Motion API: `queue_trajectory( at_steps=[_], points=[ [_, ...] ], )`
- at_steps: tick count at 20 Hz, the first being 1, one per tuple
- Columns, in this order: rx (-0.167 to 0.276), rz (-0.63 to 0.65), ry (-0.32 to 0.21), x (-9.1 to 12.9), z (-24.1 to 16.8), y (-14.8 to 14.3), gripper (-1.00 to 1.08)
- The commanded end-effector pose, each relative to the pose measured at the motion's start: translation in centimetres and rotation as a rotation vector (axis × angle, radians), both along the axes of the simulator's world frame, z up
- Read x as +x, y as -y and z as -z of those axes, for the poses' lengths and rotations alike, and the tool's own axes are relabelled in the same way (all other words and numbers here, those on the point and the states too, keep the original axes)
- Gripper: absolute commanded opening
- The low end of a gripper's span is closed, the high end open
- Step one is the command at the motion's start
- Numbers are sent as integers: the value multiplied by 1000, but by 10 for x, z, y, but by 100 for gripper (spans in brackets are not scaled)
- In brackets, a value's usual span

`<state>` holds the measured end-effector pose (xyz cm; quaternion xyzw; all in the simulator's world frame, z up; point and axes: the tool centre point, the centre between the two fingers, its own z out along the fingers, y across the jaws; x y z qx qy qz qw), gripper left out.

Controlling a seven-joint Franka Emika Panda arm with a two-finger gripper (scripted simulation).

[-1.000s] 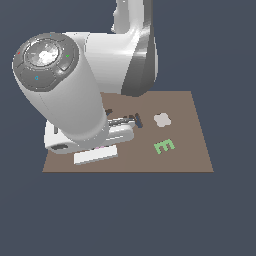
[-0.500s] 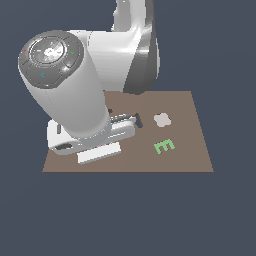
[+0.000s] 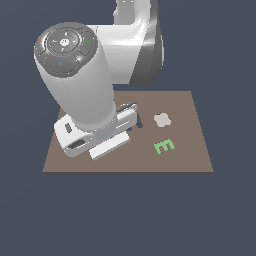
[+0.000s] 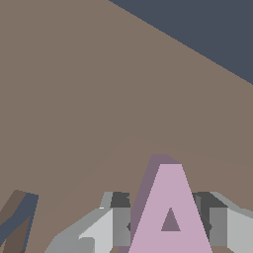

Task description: Insert a designated object into the corresponding slot on a board.

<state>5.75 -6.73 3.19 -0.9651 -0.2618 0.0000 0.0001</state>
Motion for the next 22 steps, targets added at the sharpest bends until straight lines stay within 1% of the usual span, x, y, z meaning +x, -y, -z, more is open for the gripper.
queue_trajectory(
  at_steps=[1, 12, 22],
  points=[
    [0, -83, 0, -6, -1, -4, -100],
    [0, -538, 1, -41, -3, -15, -100],
    [0, -948, 1, -75, -6, -9, -100]
  ],
)
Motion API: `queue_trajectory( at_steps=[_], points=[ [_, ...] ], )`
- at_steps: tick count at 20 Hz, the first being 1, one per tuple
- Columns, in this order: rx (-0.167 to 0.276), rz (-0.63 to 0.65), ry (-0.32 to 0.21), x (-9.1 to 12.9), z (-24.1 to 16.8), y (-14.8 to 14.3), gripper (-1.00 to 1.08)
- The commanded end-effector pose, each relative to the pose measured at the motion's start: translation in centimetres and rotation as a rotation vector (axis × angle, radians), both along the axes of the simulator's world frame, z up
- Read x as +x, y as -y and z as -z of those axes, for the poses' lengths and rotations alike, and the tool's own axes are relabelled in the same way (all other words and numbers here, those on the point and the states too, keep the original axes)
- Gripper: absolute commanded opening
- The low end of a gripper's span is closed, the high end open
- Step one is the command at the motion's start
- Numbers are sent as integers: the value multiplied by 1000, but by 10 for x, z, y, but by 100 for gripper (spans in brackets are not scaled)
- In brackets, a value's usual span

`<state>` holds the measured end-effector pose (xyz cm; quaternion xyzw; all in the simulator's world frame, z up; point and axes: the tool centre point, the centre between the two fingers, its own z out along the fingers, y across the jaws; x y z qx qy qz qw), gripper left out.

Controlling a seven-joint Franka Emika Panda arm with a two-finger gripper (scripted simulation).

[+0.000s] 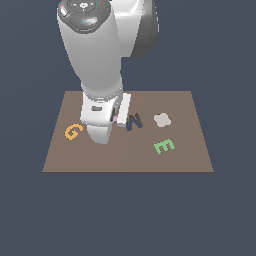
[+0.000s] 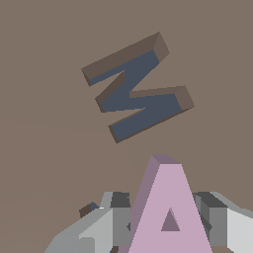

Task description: Insert a designated object into the corresponding slot on a board.

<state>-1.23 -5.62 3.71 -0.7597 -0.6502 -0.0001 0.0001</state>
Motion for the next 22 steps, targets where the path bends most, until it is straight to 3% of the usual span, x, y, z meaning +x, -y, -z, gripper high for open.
queue_trajectory(
  at_steps=[1, 11, 22],
  points=[
    [0, -99, 0, -8, -1, 3, -100],
    [0, -382, 0, -27, -2, 16, -100],
    [-1, -530, 0, -35, -3, 26, -100]
  ],
)
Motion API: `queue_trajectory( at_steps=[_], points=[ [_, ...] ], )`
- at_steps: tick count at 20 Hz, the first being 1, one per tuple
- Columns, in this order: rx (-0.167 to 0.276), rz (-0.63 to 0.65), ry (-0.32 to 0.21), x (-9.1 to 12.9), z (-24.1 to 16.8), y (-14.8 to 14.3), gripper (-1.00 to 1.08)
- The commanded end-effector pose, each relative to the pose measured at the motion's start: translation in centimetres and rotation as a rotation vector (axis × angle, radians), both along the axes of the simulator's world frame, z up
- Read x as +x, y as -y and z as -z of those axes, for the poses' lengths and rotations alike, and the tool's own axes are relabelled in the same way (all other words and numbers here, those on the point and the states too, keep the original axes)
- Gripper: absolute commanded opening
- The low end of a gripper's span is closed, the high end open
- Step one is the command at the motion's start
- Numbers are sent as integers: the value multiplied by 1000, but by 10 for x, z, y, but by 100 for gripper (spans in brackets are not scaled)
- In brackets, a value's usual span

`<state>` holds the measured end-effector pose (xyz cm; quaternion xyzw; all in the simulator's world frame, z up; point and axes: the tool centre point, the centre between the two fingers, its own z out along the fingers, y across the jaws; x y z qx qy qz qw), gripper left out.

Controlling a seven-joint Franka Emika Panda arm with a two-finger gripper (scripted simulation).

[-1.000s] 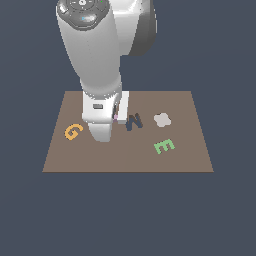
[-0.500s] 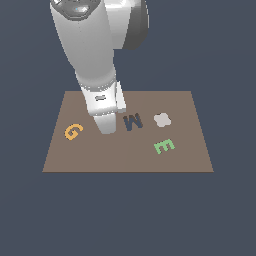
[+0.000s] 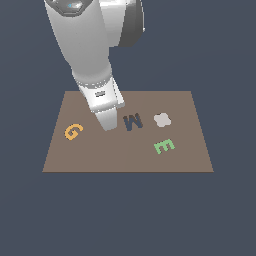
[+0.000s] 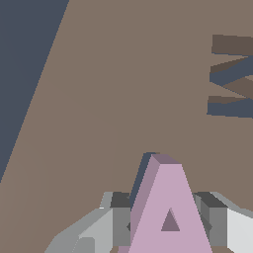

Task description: Insert a designated object into the corresponding slot on a board.

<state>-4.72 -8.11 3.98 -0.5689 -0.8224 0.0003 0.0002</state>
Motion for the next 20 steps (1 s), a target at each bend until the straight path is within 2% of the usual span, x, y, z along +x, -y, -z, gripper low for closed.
queue_trajectory(
  at_steps=[1, 13, 14, 20],
  points=[
    [0, -20, 0, -1, 0, 1, -100],
    [-1, -29, 2, -1, 10, 2, -100],
    [-1, -29, 2, -1, 10, 2, 100],
    [-1, -29, 2, -1, 10, 2, 100]
  ],
)
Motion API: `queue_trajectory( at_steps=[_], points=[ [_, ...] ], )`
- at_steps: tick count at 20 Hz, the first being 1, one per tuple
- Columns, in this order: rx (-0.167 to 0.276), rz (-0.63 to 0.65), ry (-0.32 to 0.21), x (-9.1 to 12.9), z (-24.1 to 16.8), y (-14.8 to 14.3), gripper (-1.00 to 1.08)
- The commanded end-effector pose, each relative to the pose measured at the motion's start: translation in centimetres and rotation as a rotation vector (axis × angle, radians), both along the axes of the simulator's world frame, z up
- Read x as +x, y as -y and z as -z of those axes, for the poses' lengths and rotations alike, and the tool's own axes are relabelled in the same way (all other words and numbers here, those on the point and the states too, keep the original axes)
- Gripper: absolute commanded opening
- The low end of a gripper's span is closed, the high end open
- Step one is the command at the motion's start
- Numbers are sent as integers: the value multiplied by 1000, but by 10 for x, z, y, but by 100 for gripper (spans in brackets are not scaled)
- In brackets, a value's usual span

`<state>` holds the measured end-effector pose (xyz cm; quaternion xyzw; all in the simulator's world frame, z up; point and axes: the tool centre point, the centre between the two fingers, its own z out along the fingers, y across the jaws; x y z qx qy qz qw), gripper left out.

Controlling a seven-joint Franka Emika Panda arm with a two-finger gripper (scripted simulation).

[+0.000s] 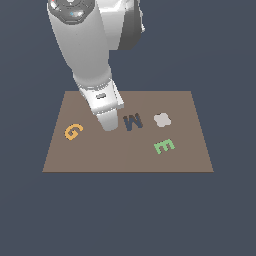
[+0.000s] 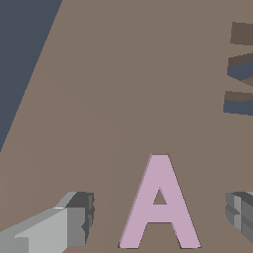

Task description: Insert a designated object into the corresponding slot on a board.

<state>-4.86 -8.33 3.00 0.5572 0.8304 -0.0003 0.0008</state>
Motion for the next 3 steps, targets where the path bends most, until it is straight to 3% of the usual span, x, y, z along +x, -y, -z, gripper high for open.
queue_trajectory(
  at_steps=[1, 3],
  points=[
    [0, 0, 0, 0, 0, 0, 100],
    [0, 0, 0, 0, 0, 0, 100]
  ],
)
